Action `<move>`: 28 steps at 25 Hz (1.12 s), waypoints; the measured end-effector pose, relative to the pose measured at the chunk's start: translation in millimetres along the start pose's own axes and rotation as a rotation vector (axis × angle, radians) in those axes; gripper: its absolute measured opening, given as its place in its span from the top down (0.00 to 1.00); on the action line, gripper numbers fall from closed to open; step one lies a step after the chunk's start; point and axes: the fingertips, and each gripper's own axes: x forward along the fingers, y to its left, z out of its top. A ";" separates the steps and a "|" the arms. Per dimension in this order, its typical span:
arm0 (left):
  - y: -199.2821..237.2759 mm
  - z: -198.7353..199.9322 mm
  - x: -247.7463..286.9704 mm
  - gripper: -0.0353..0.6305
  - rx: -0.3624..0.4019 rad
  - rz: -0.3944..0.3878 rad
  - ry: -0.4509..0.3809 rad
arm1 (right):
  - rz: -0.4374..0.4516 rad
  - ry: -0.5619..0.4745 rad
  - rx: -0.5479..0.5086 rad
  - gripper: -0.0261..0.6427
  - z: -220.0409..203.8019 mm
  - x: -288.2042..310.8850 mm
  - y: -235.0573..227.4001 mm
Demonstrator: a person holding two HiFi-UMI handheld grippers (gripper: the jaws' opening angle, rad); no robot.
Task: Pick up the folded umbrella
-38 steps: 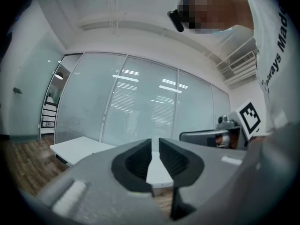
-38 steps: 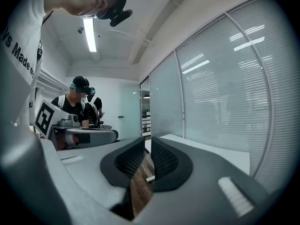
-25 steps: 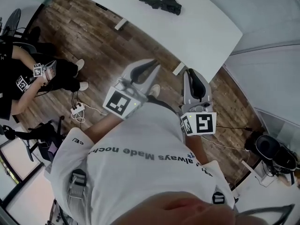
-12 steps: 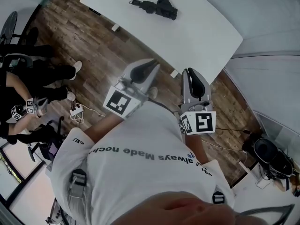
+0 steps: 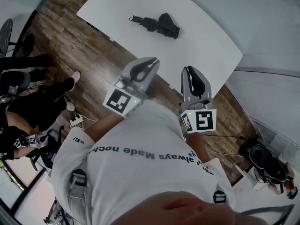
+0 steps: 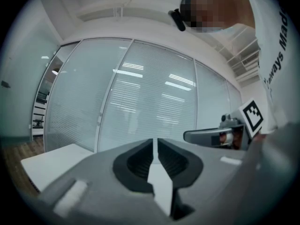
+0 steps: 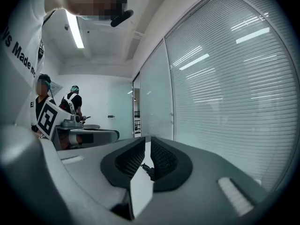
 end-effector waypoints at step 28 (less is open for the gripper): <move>161.6 -27.1 81.5 0.91 -0.027 -0.042 0.086 | 0.096 0.314 -0.283 0.80 -60.1 207.4 -51.1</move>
